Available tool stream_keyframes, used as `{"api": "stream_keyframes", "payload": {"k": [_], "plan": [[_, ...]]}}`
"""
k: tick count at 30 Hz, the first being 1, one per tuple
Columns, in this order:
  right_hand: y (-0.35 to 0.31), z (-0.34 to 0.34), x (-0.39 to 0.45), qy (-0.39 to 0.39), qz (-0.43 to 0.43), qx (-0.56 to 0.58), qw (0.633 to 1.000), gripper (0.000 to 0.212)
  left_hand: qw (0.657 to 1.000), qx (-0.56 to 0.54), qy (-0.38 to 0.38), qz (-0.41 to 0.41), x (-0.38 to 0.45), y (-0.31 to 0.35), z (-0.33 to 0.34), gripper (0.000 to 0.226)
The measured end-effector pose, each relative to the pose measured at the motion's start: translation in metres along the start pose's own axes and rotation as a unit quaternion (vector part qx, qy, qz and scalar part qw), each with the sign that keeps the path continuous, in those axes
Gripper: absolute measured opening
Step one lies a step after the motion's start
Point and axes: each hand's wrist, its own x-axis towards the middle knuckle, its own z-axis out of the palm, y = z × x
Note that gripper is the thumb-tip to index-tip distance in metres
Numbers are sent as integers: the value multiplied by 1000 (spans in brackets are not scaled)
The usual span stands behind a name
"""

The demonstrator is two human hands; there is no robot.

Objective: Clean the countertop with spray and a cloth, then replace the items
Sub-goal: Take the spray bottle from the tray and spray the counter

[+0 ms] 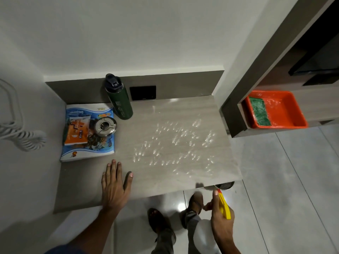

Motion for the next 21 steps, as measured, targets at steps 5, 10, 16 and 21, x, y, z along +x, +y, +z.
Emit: {"api": "stream_keyframes", "payload": {"k": [5,10,16,21], "plan": [[2,5,0,29,38,48,998,95,1000,8,-7,-1,2,-3,2,111],[-10,6,-2,-30,22,68,997,66,1000,9,-14,-7,2,3,-3,115],[-40,15,11,-68,0,102,992,68,1000,-5,-15,-14,-1,16,-11,122],[-62,22,35,-75,-27,120,990,60,1000,-7,-19,-2,4,29,-13,123]]}}
